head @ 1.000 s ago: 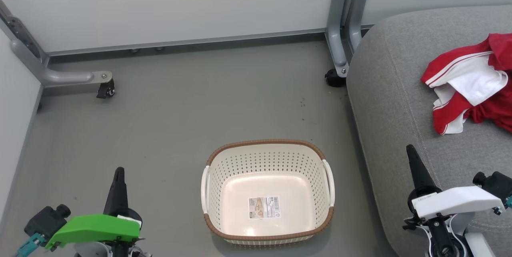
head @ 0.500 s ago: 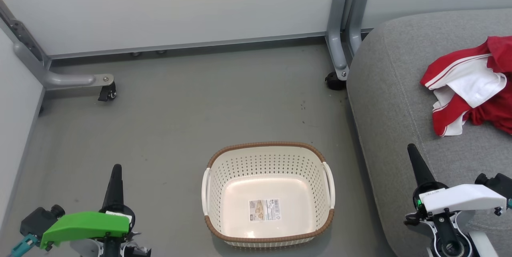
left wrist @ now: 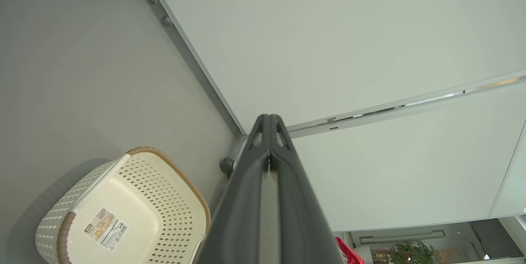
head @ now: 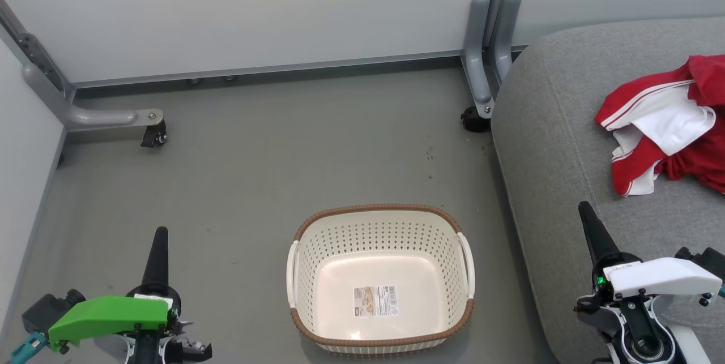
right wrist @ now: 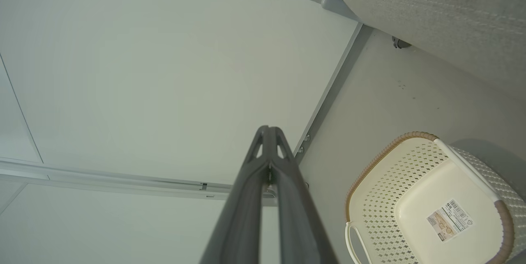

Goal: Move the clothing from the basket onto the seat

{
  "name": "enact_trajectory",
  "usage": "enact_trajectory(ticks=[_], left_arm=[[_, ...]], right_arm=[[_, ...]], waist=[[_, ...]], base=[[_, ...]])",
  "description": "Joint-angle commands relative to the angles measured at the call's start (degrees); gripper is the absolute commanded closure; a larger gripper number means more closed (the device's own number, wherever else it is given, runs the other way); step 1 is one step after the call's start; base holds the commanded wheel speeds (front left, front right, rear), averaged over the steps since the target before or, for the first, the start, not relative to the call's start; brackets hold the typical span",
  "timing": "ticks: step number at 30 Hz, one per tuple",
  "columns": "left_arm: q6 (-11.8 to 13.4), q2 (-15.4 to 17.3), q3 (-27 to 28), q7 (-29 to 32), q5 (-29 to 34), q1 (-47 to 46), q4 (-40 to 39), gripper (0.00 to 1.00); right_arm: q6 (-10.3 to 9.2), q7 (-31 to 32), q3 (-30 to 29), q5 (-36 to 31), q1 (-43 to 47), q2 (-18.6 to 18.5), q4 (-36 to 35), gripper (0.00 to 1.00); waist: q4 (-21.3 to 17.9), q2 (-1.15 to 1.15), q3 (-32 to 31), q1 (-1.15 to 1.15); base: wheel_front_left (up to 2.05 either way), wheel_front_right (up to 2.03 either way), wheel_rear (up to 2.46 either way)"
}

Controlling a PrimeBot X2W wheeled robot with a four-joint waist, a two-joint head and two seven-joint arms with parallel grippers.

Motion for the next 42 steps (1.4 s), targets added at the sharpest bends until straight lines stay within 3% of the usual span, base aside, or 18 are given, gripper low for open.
enact_trajectory(ticks=[1, 42], left_arm=[[-0.4, 0.2, 0.5, 0.4, -1.5, -1.1, -0.1, 1.0], [-1.8, -0.2, 3.3, 5.1, -18.1, -2.4, 0.8, 1.0]], right_arm=[[0.03, 0.3, -0.2, 1.4, -0.8, -0.3, 0.0, 1.0], [0.02, 3.4, -2.2, 17.7, -2.5, 0.2, 3.2, 1.0]], waist=[[0.0, 0.0, -0.1, 0.0], [0.3, 0.0, -1.9, 0.0]], base=[[0.0, 0.0, 0.0], [0.0, 0.0, 0.0]])
